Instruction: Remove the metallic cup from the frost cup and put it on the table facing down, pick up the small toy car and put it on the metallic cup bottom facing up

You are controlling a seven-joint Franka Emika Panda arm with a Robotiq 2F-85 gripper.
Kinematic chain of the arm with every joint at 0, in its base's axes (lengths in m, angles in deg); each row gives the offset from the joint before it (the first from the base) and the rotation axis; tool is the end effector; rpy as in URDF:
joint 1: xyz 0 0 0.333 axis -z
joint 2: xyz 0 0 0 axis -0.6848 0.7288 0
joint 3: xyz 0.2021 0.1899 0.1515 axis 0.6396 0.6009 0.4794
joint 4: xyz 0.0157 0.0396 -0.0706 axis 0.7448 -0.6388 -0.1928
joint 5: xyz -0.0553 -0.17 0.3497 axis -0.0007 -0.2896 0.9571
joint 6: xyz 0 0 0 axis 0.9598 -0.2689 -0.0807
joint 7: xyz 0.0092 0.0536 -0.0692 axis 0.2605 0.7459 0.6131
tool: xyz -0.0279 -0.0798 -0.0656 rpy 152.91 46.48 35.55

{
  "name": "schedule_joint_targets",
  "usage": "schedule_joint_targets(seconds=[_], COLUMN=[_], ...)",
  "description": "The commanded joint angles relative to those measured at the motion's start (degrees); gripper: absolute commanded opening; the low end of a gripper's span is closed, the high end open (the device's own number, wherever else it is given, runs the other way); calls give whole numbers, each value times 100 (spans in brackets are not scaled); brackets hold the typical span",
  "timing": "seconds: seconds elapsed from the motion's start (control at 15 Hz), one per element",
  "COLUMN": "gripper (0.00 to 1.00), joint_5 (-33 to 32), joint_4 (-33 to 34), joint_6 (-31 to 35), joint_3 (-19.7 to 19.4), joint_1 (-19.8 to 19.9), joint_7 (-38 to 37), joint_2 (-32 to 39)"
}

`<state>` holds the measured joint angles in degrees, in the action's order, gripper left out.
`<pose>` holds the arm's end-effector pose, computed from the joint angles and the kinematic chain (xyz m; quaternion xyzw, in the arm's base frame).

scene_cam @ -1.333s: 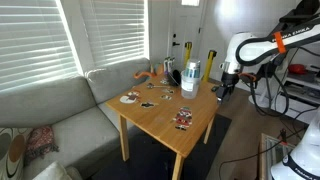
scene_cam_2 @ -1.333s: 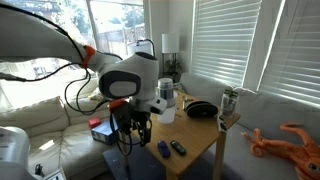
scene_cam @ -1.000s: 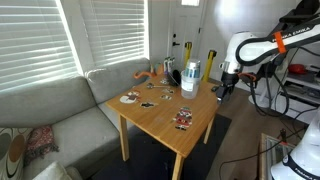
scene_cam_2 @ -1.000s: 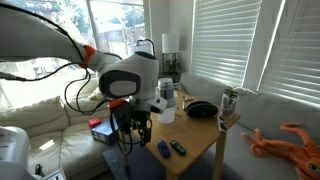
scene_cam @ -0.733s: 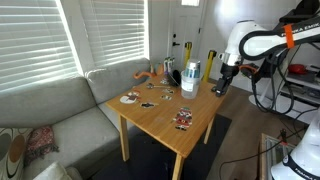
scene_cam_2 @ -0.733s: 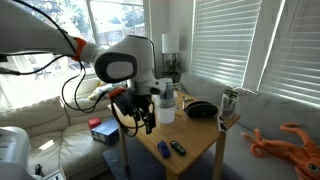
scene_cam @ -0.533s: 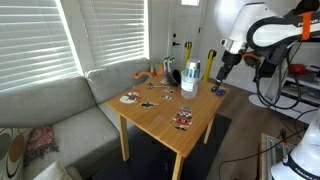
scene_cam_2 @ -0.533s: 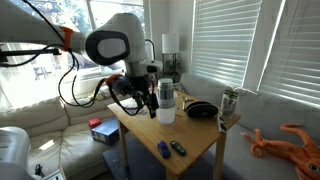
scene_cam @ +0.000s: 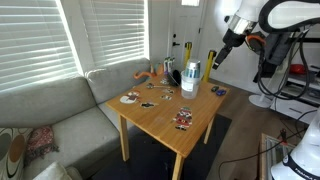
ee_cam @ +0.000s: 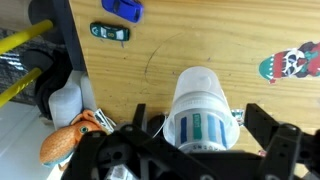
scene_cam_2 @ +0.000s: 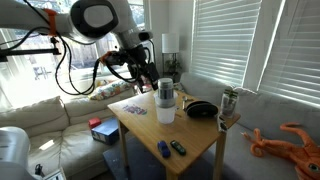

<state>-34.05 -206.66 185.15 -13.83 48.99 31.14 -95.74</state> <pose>0.3947 -0.0576 0.5892 0.9853 -0.0196 0.1517 0.0766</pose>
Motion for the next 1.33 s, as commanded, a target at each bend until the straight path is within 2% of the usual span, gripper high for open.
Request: schedule_joint_targets(seconds=[0.0, 0.53, 0.8, 1.27], gripper=[100, 100, 100, 100], joint_5=[-34, 691, 932, 882], joint_4=[15, 758, 1148, 1560], joint_6=[-18, 71, 34, 93], joint_3=[-46, -492, -525, -499], joint_1=[-61, -281, -426, -438], joint_7=[-29, 347, 634, 981], joint_2=[11, 591, 1021, 1674])
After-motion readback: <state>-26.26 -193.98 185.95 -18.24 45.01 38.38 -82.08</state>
